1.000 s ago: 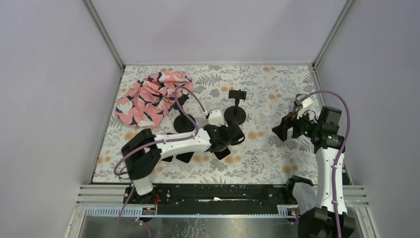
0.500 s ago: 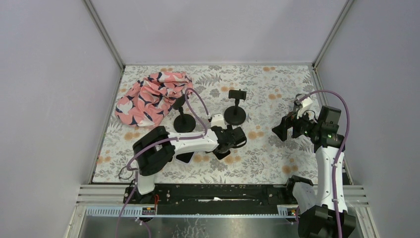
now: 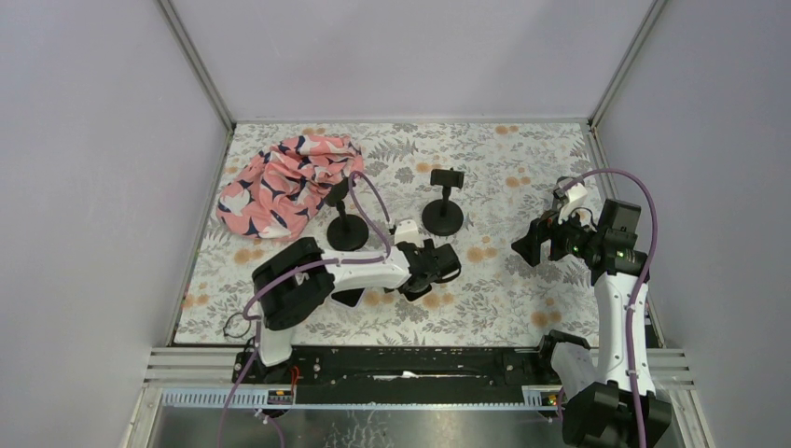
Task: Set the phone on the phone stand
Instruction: Pick up the phone at the center of the board.
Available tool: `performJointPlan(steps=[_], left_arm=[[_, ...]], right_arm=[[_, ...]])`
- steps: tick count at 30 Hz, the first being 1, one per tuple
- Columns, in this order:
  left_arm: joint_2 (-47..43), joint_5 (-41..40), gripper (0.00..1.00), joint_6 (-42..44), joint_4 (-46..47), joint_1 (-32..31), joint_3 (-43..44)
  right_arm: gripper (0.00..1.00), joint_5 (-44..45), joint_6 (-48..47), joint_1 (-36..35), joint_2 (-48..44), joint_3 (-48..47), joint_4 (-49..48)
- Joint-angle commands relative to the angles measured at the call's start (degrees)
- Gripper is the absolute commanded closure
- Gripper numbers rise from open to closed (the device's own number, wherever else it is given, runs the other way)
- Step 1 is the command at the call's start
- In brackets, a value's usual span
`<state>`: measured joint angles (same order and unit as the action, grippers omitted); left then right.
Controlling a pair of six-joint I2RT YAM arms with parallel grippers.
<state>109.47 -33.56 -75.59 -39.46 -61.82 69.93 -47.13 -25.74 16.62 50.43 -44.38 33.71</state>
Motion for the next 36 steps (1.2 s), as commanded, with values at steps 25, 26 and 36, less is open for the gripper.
performJointPlan(steps=[25,26,36], left_arm=[[-8.1,-2.5,0.64,14.8,8.5,-0.8,-4.8],[-8.8,-3.0,0.64,16.3,8.7,-1.1,-4.0],[-17.3,3.0,0.73,34.7,27.0,-2.8,-7.6]], right_arm=[[0.0,-7.5,-0.7,0.2,2.0,-2.1,2.5],[0.0,-9.0,-0.6,0.2,2.4,-2.3,2.8],[0.0,-19.8,12.2,0.2,5.4,-2.1,-4.3]])
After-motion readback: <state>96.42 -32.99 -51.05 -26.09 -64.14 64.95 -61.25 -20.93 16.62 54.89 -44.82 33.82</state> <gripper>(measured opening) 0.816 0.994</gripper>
